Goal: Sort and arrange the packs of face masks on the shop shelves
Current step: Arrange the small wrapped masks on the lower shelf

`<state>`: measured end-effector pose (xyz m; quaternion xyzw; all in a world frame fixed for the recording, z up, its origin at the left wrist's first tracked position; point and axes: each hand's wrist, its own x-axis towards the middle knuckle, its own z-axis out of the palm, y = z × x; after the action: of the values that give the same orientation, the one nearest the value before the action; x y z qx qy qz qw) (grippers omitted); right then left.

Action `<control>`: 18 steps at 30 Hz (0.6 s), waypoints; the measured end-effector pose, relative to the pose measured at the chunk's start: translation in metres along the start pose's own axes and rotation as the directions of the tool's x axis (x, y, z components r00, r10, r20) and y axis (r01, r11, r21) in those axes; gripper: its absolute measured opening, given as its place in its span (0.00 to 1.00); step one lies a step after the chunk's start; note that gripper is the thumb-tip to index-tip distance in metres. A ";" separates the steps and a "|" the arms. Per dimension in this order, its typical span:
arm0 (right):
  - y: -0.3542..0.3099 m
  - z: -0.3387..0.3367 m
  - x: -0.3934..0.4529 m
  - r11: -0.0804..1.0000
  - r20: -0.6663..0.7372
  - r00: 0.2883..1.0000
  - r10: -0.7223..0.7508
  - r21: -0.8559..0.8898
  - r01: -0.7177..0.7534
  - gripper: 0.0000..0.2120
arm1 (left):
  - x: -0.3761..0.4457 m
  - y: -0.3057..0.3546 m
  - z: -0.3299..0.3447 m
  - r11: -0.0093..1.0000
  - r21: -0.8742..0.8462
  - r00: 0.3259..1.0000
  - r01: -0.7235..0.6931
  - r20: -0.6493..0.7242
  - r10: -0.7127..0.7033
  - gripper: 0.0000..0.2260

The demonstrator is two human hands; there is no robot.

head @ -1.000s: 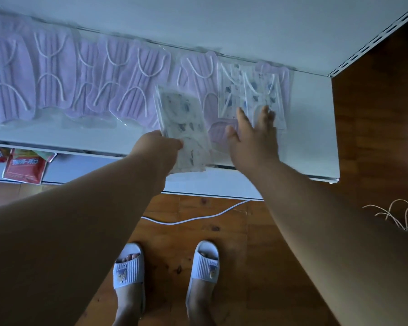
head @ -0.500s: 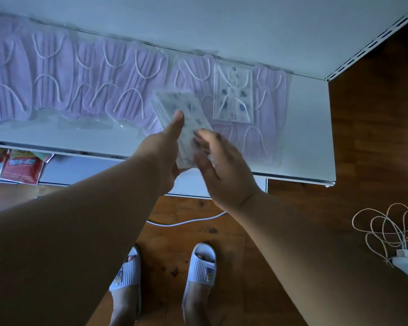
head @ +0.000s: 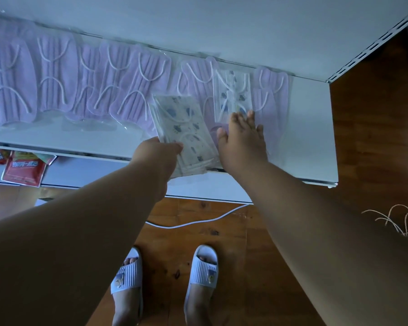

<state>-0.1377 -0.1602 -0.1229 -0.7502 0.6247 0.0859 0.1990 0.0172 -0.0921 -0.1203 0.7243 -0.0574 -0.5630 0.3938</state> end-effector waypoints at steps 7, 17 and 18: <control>-0.018 0.004 -0.039 0.883 -0.299 0.936 -0.186 0.368 0.293 0.23 | -0.009 0.006 -0.011 0.999 0.037 0.999 -0.022 0.041 0.020 0.15; -0.064 0.001 -0.126 0.738 -0.343 0.938 -0.049 0.621 0.266 0.13 | -0.058 0.005 -0.045 0.996 -0.069 0.992 0.058 0.118 -0.050 0.05; -0.071 -0.006 -0.128 0.724 -0.314 0.948 0.042 0.664 0.188 0.14 | -0.063 0.006 -0.052 0.996 -0.066 0.992 0.057 0.119 -0.049 0.05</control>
<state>-0.0954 -0.0368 -0.0560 -0.6515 0.6046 -0.2767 0.3653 0.0412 -0.0365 -0.0651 0.6771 -0.0417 -0.6165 0.3996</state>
